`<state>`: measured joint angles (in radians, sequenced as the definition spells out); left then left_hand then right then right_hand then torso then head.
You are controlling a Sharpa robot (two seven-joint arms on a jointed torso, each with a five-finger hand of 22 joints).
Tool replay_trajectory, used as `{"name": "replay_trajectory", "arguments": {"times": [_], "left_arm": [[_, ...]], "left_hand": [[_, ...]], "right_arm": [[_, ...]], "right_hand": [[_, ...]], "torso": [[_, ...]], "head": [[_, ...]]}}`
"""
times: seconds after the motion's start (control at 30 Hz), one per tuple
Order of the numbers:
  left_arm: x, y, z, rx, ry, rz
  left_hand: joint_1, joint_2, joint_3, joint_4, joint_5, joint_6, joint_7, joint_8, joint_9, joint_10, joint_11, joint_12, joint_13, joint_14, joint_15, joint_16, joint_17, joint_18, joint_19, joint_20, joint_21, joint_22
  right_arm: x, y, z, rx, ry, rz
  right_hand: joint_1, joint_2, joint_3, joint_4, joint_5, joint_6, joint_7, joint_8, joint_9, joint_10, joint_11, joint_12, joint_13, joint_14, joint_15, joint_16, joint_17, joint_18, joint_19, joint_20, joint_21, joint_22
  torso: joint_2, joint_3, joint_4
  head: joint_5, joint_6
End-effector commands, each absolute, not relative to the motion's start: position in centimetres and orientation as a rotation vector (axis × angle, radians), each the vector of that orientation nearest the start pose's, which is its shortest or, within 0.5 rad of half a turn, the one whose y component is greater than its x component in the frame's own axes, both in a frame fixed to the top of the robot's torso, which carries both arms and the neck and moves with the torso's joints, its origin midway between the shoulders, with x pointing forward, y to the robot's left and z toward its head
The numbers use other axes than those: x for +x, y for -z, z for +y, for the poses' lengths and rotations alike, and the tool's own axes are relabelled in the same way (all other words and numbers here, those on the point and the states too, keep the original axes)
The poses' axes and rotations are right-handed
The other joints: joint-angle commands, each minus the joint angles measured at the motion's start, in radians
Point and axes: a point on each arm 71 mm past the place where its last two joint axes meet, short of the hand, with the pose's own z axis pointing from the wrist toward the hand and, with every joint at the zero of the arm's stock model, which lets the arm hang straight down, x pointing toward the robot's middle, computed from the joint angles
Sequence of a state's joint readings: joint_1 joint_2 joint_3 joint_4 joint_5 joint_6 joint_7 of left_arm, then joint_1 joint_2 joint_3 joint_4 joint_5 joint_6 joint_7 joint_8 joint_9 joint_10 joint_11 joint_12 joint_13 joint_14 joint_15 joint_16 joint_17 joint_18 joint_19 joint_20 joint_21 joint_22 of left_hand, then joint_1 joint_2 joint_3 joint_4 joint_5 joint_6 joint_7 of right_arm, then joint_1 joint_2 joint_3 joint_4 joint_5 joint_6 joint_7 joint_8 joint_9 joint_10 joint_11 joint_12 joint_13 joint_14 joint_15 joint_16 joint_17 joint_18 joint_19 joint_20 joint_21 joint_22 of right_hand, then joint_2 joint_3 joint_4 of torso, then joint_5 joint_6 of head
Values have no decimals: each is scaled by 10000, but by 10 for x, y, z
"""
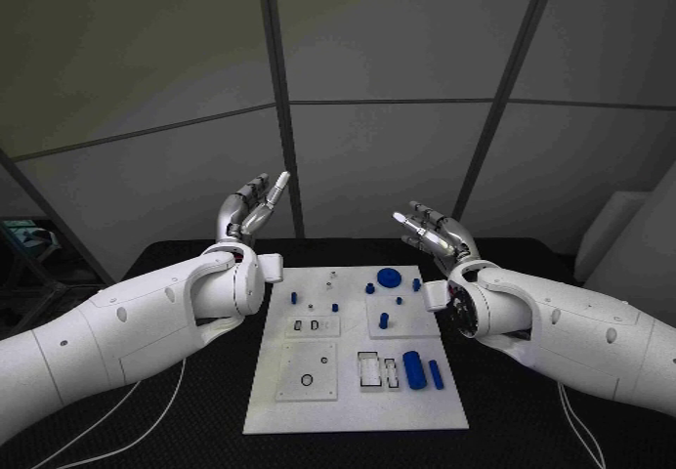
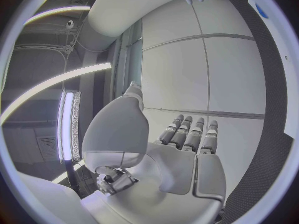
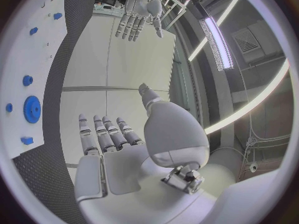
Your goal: Assemble the parts on the task board
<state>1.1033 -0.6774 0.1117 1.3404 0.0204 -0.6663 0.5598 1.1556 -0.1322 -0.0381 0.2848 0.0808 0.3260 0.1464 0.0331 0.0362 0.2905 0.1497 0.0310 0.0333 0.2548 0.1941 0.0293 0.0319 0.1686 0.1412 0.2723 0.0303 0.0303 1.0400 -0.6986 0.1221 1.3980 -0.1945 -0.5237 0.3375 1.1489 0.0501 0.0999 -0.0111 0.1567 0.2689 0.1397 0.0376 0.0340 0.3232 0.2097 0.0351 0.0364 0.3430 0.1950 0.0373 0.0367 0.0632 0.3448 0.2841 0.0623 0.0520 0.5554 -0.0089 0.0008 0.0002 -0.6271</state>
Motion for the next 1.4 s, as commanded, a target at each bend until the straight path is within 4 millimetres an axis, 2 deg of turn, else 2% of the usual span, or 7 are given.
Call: {"name": "replay_trajectory", "arguments": {"times": [0.03,0.2,0.4,0.77,1.07,1.27,1.4], "left_arm": [[526,175,205,-11485,13649,9975],[522,171,223,-11175,13978,10140],[519,170,231,-10988,14025,10416],[504,162,235,-10611,14324,11038],[487,154,227,-10510,14868,11442],[480,151,221,-10468,15156,11611],[478,151,218,-10450,15280,11676]], "left_hand": [[631,200,213,97,11,590,514,108,63,1000,442,133,87,967,160,159,95,-163,275,187,237,107],[1174,577,479,-58,-69,2413,733,472,254,3259,1021,512,261,3367,358,667,318,-342,1582,215,888,440],[1705,1056,630,-584,-113,5608,914,1167,522,6587,430,1212,406,6904,-359,1717,632,163,5588,53,2898,1318],[1970,1314,575,-1203,-107,6580,570,1041,348,7841,25,1143,329,8551,-835,1821,853,164,7021,-421,3584,1452],[1998,1288,553,-1311,-113,6632,557,963,319,7926,9,1067,323,8635,-856,1750,878,160,7107,-453,3632,1454],[1987,1272,530,-1361,-113,6628,570,901,305,7910,26,992,314,8586,-835,1654,870,151,7127,-454,3644,1448],[1983,1272,525,-1372,-112,6627,575,885,302,7904,31,972,312,8575,-829,1630,868,149,7129,-453,3645,1446]], "right_arm": [[505,210,-178,10205,-13890,14659],[509,194,-200,5627,-11998,13958],[515,184,-203,3868,-11148,14050],[525,158,-200,627,-9340,14635],[529,149,-188,-1928,-7034,15509],[529,150,-179,-2877,-5879,15941],[530,152,-175,-3211,-5397,16189]], "right_hand": [[1446,-33,216,-812,59,2783,1151,527,281,3273,283,547,248,3361,238,556,249,624,1971,36,750,356],[2011,-56,464,-1256,76,5743,943,1097,507,5987,-148,1052,340,5777,-219,1037,334,1182,3767,34,1580,664],[1960,-222,953,-1477,59,6744,731,923,342,7199,-452,771,257,7085,-575,1021,298,1228,4614,-238,2018,727],[1727,-701,1844,-1690,176,7596,417,663,339,8431,-853,354,280,9063,-1242,1252,572,1216,5918,-891,2944,1049],[1559,-1200,1822,-1630,593,7978,130,534,340,8830,-1203,273,286,11593,-1860,2654,1639,1194,7611,-1780,4804,2003],[1350,-1469,1940,-1351,596,8001,60,311,331,8548,-1258,261,293,11701,-1924,4812,3168,1175,7898,-1932,6078,2779],[1370,-1591,2021,-1136,563,8001,70,291,332,8171,-1189,301,313,11714,-1889,8433,6354,1183,7992,-1912,7057,3406]], "torso": [[1,0,1],[288,-27,36],[466,-23,38],[996,-19,135],[1502,-107,312],[1736,-139,447],[1835,-170,502]], "head": [[1,1],[-44,-124],[-95,-84],[-225,43],[-392,166],[-489,243],[-539,243]]}}
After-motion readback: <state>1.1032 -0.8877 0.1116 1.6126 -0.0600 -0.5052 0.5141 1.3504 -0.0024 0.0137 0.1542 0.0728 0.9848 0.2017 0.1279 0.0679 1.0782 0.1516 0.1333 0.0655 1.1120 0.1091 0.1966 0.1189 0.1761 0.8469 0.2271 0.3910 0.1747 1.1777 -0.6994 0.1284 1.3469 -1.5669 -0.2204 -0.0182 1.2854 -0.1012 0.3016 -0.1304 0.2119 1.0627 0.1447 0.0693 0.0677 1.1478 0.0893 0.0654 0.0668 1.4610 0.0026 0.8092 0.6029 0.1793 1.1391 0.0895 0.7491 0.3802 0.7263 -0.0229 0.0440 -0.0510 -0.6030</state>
